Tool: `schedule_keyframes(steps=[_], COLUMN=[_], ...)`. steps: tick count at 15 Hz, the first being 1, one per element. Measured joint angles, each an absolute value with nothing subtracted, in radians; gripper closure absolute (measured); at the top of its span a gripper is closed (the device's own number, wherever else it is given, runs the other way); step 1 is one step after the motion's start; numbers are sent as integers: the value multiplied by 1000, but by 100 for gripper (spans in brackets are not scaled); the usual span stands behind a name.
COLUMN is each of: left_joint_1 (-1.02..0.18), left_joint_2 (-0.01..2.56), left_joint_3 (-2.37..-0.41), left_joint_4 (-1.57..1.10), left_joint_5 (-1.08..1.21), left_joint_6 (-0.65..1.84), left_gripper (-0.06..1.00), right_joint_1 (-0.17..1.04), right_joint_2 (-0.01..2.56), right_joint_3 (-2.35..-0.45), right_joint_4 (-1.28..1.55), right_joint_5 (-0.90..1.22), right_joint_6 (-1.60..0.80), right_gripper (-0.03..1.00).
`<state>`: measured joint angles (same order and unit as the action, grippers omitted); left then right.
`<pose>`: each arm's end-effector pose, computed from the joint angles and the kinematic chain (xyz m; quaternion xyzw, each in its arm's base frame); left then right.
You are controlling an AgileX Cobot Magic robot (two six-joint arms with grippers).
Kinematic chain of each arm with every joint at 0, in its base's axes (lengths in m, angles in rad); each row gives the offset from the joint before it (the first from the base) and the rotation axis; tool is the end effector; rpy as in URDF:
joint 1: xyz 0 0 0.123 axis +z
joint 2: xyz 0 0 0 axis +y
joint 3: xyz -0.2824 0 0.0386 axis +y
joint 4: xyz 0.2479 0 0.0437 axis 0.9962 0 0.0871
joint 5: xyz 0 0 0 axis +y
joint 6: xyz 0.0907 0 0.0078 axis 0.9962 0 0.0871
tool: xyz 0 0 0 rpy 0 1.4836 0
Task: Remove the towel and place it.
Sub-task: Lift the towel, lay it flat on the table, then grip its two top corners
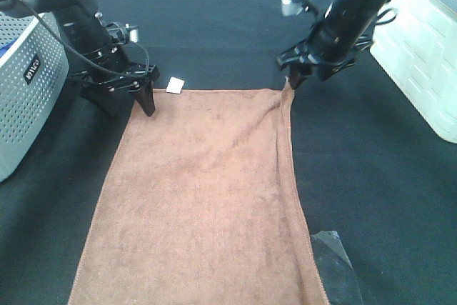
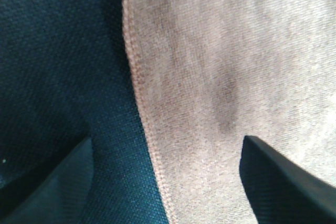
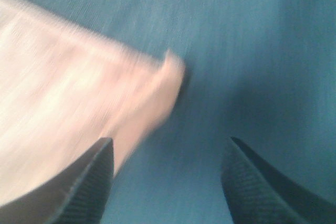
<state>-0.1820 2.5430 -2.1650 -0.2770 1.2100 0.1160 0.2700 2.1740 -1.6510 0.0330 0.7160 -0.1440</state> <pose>0.4961 -0.1150 0.1117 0.1032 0.9854 -0.1319 0.0303 0.4481 0.1261 0.1645 -0.1913 0.9592 0.0262 0.2067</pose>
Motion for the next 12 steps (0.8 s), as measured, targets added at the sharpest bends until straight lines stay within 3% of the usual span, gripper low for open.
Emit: schedule_keyframes(steps=[6,9,12], left_joint_1=[-182,-182,-182], left_joint_2=[2543,2543,2533], left_joint_3=[-2215,-2215,-2215], left_joint_4=[-304,-294,-195], left_joint_5=[1212,1212,1212], left_joint_6=[74,63,49], left_gripper=[22,22,22], right_joint_1=[253,105,72], right_joint_2=[2065,2050,2050], right_joint_3=[-1651,-1582,-1550], right_joint_4=[78,386,504], right_joint_5=[949,962,893], right_joint_6=[-66,-246,-349], right_gripper=[39,41,41])
